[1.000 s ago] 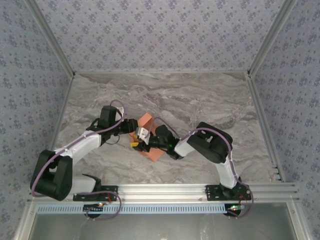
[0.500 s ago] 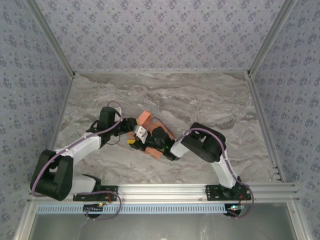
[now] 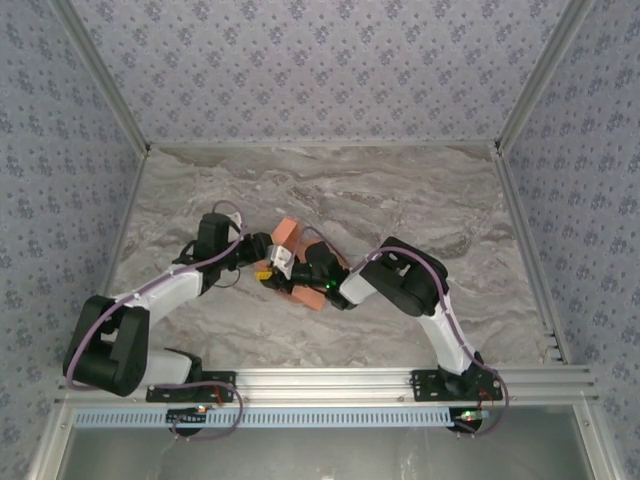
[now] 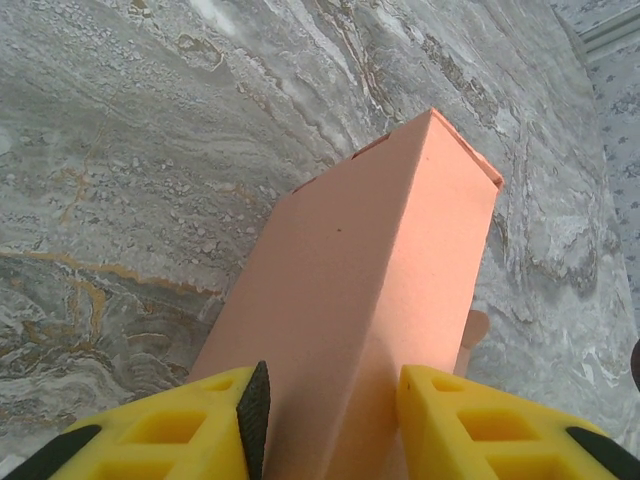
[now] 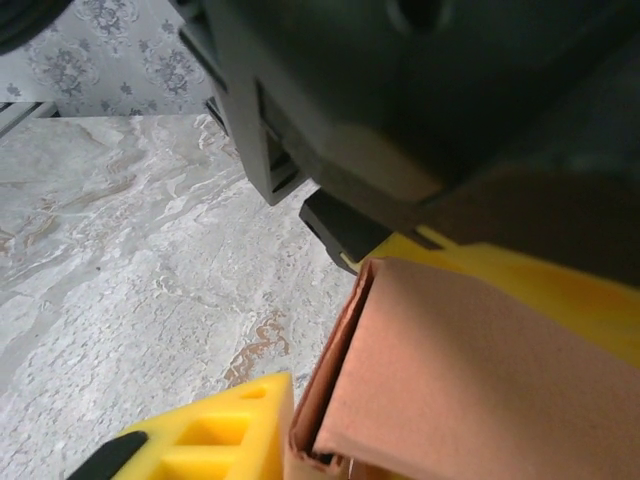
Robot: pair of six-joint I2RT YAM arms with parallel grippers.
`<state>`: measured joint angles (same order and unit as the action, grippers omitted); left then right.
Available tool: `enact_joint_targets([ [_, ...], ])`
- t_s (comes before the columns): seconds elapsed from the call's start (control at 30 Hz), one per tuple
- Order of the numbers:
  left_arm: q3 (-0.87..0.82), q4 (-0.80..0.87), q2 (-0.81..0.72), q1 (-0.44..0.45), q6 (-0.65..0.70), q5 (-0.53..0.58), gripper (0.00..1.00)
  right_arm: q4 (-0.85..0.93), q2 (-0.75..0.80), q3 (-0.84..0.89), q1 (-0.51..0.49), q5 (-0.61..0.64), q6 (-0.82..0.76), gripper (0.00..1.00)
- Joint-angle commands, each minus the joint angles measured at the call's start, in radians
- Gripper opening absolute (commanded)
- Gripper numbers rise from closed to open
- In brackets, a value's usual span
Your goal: Fold the paper box
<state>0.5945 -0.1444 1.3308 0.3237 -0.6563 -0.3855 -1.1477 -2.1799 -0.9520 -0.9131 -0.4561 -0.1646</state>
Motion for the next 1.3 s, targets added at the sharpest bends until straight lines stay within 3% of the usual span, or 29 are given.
enact_joint_targets([
  [0.0,-0.031,0.151,0.051,0.029,0.011,-0.023,0.4,0.081,-0.018,0.012,0.0,-0.075,-0.027,0.3],
  [0.27,0.059,0.24,0.048,0.029,0.136,0.047,0.45,0.072,0.109,0.154,0.01,-0.02,-0.039,0.41],
  [0.43,0.118,0.263,0.074,0.029,0.177,0.047,0.55,0.09,0.222,0.245,0.018,-0.009,-0.008,0.43],
  [0.77,0.232,0.366,0.049,0.03,0.296,0.056,0.8,0.308,0.504,0.39,0.027,0.066,-0.004,0.44],
  [0.87,0.267,0.397,0.057,0.037,0.338,0.057,0.87,0.358,0.612,0.437,0.042,0.189,0.069,0.44],
  [0.97,0.317,0.449,0.075,0.058,0.396,0.072,0.99,0.549,0.729,0.426,0.081,0.394,0.275,0.44],
  [1.1,0.386,0.544,0.126,0.127,0.495,0.176,0.99,0.743,0.83,0.418,0.172,0.372,0.458,0.44],
  [1.27,0.435,0.595,0.225,0.153,0.517,0.308,0.99,0.916,0.897,0.379,0.183,0.486,0.501,0.46],
])
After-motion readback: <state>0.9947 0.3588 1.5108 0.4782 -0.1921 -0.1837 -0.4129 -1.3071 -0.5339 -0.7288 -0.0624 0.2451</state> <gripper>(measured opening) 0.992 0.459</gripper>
